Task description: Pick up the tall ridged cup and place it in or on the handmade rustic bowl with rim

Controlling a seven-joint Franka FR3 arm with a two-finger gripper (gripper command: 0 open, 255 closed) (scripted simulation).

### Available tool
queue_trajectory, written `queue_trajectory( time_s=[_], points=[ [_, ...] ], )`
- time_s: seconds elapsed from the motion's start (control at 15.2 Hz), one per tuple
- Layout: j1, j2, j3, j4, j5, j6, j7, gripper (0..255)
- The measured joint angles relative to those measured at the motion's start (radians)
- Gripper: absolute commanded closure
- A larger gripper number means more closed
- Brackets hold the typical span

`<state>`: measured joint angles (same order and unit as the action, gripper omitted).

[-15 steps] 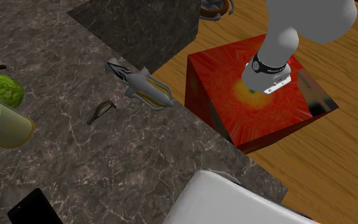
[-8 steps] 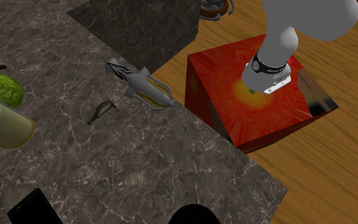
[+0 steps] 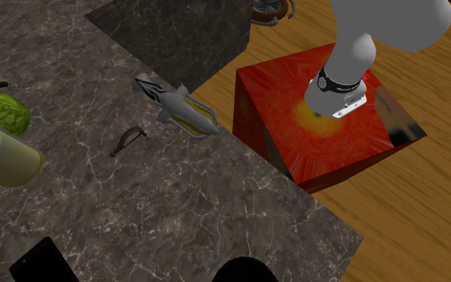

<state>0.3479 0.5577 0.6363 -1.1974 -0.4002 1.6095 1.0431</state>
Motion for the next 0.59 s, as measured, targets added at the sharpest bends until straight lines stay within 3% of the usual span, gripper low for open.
queue_trajectory(
  time_s=[0.59],
  points=[
    [-0.026, -0.001, -0.003, -0.124, -0.004, 0.116, 0.020, 255]
  ],
)
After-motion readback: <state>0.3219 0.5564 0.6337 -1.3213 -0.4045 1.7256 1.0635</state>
